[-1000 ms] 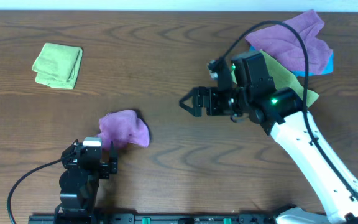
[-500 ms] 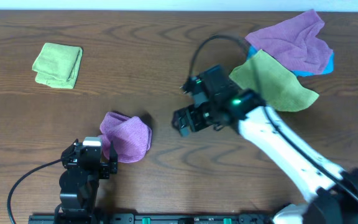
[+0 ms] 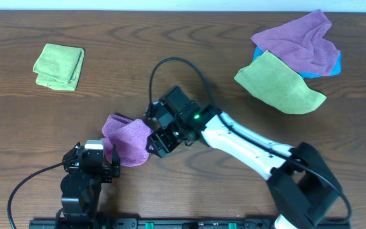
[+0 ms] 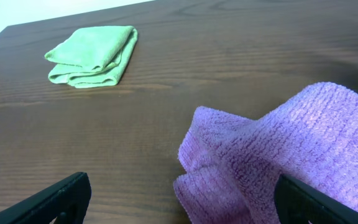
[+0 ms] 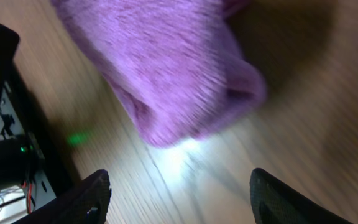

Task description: Fold the cloth

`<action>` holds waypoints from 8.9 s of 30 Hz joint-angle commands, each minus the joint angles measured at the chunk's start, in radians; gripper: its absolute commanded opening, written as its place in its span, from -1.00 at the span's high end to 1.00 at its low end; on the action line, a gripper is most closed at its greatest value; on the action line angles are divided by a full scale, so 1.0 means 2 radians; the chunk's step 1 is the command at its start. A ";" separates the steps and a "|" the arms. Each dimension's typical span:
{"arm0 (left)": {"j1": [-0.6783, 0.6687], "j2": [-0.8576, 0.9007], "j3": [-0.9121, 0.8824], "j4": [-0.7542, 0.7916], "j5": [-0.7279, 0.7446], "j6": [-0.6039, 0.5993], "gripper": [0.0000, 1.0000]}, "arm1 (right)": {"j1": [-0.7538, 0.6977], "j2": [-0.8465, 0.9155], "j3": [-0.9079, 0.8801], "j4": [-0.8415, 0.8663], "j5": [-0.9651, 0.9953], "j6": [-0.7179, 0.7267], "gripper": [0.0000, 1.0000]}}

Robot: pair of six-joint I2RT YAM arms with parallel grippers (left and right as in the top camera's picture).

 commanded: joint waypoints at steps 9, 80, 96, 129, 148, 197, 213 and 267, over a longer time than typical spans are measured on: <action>0.003 -0.004 -0.009 -0.001 0.000 0.007 -0.91 | 0.023 0.037 -0.002 0.091 0.016 0.059 0.97; 0.003 -0.004 -0.009 -0.001 0.000 0.007 -0.90 | -0.073 -0.002 0.103 -0.212 0.206 -0.040 0.08; 0.003 -0.004 -0.009 -0.001 0.000 0.007 -0.91 | -0.012 -0.001 -0.021 -0.089 0.239 -0.039 0.08; 0.003 -0.004 -0.009 -0.001 0.000 0.007 -0.91 | -0.022 0.055 -0.022 -0.109 0.263 0.002 0.97; 0.003 -0.004 -0.009 -0.001 0.000 0.007 -0.91 | -0.022 -0.140 -0.020 -0.237 0.176 0.075 0.97; 0.003 -0.004 -0.009 -0.001 0.000 0.007 -0.91 | -0.198 -0.154 0.075 0.001 0.090 -0.009 0.97; 0.003 -0.004 -0.009 -0.001 0.000 0.007 -0.91 | -0.193 -0.152 0.075 -0.090 0.194 0.286 0.97; 0.003 -0.004 -0.009 -0.001 0.000 0.007 -0.91 | -0.121 -0.040 0.053 -0.138 0.080 0.041 0.97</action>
